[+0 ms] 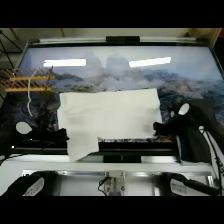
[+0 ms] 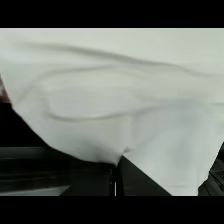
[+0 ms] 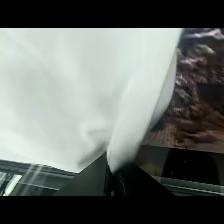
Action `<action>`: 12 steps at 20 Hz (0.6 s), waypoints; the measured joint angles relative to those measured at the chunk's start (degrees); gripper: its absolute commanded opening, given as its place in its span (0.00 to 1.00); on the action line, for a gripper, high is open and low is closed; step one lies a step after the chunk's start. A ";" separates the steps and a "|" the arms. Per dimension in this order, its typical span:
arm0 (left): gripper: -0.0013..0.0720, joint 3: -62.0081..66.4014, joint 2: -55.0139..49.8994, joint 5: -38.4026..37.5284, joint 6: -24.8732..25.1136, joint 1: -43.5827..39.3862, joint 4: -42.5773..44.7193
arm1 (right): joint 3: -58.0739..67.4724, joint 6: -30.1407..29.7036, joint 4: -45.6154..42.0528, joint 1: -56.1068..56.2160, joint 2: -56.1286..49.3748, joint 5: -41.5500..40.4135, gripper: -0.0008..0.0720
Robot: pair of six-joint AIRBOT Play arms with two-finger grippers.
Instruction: Fold the shirts.
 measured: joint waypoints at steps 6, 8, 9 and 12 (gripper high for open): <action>0.06 12.37 -0.46 -4.76 2.16 3.21 7.08 | 8.15 -1.53 -1.40 0.81 1.90 -2.25 0.10; 0.06 17.38 -2.86 -4.31 3.10 3.91 7.96 | 13.16 -1.49 0.00 0.96 1.46 -4.52 0.10; 0.06 20.33 -5.11 -3.58 3.54 4.11 7.93 | 15.63 -1.20 0.39 1.27 0.42 -5.99 0.10; 0.07 30.08 -14.71 -2.34 4.17 4.46 8.17 | 24.39 -0.83 1.27 2.93 -5.51 -9.22 0.10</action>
